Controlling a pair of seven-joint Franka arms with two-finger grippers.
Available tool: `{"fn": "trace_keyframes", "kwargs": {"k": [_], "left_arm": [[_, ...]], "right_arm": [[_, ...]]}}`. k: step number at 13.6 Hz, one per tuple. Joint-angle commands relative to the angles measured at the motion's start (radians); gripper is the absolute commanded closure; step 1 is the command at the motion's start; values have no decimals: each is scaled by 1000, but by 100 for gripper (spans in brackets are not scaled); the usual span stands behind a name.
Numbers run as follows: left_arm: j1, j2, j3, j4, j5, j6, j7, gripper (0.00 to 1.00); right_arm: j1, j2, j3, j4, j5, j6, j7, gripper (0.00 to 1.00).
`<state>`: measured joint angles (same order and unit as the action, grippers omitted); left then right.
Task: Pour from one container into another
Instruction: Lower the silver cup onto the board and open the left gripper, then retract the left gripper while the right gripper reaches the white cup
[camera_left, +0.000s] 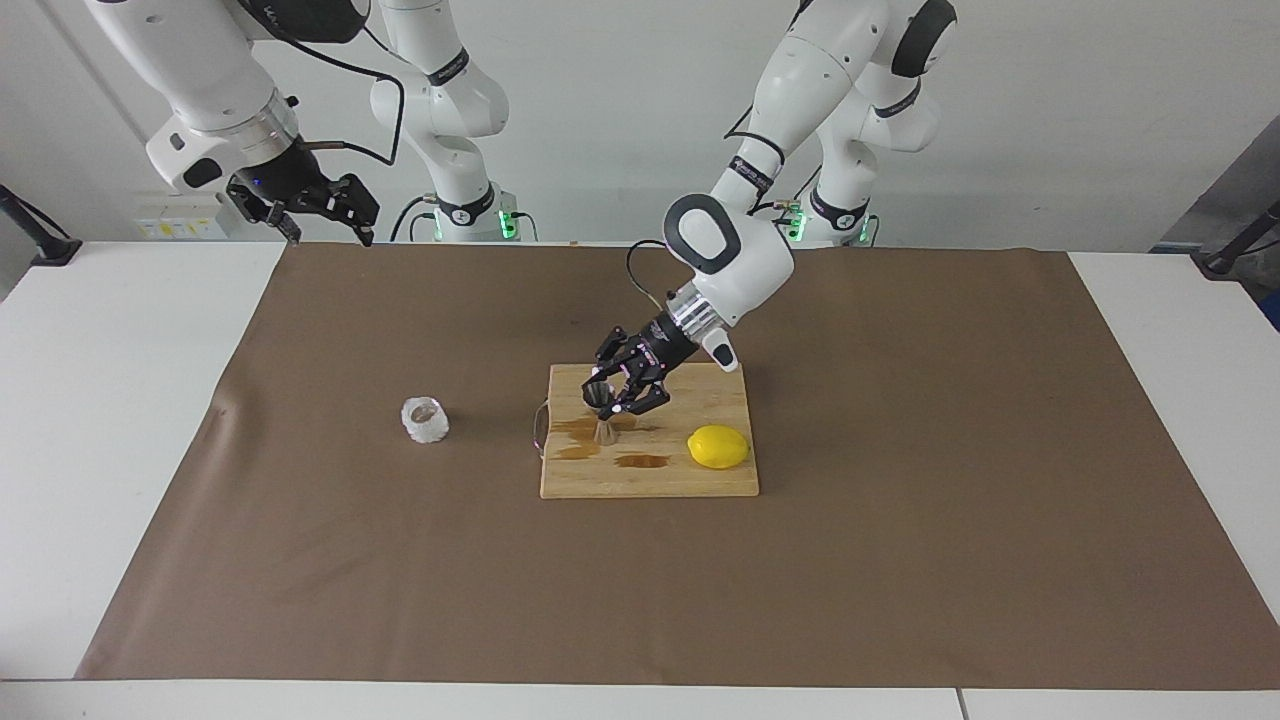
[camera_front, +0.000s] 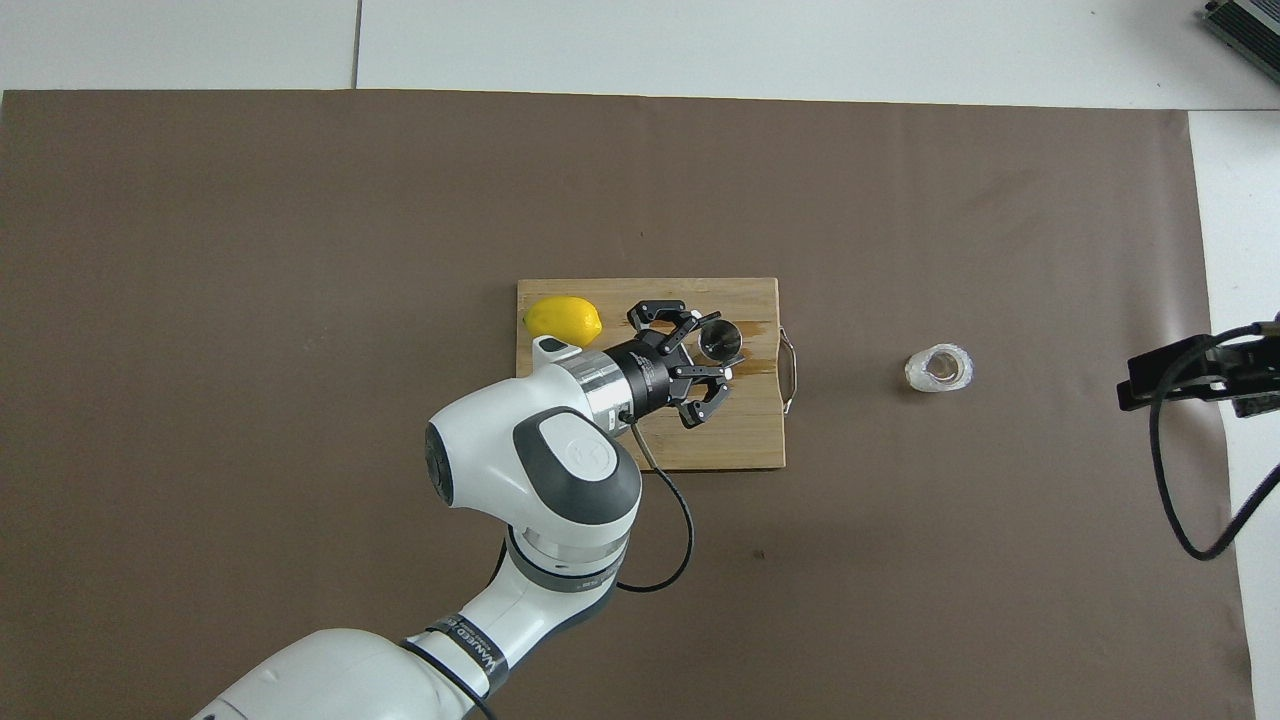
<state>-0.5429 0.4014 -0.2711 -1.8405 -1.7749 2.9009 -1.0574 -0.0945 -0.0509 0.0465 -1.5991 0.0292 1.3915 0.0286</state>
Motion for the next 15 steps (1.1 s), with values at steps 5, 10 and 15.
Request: {"fn": "trace_keyframes", "kwargs": {"k": [5, 10, 15], "left_arm": [[17, 5, 1, 6, -1, 24, 16, 0], [47, -13, 4, -11, 43, 29, 31, 0], [93, -52, 10, -68, 173, -22, 33, 0]], "right_arm": [[9, -42, 9, -63, -9, 21, 14, 0], [-8, -119, 0, -252, -9, 217, -458, 0], [-43, -170, -2, -427, -12, 470, -1058, 0]]}}
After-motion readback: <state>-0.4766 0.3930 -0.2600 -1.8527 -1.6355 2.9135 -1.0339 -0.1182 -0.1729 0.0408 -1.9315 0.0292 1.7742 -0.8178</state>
